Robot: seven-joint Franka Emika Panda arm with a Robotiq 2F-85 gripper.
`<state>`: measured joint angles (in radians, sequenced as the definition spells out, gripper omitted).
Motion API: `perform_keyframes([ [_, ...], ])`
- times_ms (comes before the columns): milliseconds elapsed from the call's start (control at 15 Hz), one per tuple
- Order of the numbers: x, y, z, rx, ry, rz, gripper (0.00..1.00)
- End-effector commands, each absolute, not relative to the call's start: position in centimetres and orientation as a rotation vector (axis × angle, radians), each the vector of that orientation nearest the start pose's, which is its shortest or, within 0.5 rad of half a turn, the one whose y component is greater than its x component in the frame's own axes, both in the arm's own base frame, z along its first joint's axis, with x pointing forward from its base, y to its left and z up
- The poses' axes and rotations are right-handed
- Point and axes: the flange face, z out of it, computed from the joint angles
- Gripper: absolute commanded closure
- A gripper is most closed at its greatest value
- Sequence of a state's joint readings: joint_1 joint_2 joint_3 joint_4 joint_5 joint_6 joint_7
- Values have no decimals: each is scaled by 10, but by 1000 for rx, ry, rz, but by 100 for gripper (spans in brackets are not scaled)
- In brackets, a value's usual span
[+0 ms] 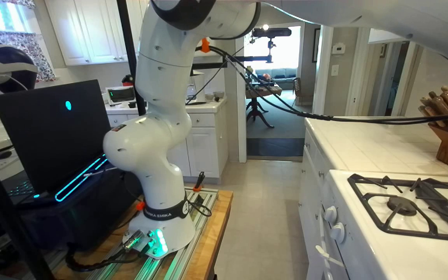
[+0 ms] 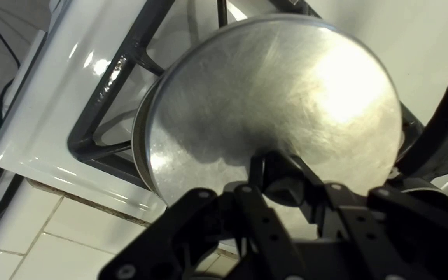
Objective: Put the silver lid on the silver pot.
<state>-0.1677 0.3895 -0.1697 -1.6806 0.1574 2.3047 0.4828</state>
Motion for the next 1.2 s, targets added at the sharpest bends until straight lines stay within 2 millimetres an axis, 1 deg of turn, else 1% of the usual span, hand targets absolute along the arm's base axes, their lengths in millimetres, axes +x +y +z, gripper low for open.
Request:
perform_keyframes([
  [0, 662, -219, 399, -2726, 1288, -342, 94],
  [667, 671, -225, 383, -2730, 1291, -331, 94],
  [1133, 670, -231, 379, -2726, 1302, -321, 94],
])
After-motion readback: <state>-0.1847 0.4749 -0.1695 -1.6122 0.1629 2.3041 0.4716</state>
